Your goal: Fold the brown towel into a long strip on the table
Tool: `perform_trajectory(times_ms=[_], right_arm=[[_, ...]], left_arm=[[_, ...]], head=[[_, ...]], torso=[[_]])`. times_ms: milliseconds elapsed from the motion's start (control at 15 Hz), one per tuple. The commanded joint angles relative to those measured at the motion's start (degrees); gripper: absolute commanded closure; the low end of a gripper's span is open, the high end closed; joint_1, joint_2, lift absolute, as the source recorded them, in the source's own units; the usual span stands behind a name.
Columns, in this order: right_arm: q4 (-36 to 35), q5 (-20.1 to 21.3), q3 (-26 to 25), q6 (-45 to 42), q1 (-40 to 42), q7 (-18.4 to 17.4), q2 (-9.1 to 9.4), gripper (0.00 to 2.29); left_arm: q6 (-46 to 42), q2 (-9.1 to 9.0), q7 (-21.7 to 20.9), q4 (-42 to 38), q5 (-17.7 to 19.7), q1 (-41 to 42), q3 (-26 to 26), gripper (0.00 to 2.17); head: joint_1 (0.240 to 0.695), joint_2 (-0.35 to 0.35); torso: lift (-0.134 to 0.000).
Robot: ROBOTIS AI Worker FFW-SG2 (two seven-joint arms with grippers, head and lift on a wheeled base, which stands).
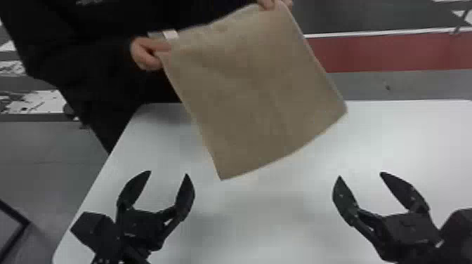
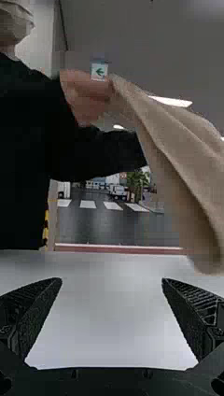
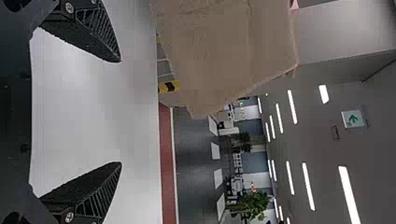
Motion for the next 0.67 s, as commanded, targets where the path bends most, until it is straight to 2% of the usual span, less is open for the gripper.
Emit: perform_trajectory(times_ms=[0,600], right_arm=[[-0.07,-0.08,0.08,0.00,0.06,0.00,-0.08,0.09],[-0.16,0.01,0.25,0.36,-0.03,0.00,-0.17,0.09]], left_arm=[[0.00,-0.15,0.00,-0.49,-0.02,0.33,-0.03,0.08],[0.18,-0.15,0.00,-0.76,-0.02,0.59,-0.12,0.08]], head=[[0.695,0.135],[0.695,0.136]], torso=[[-0.123],[-0.123]])
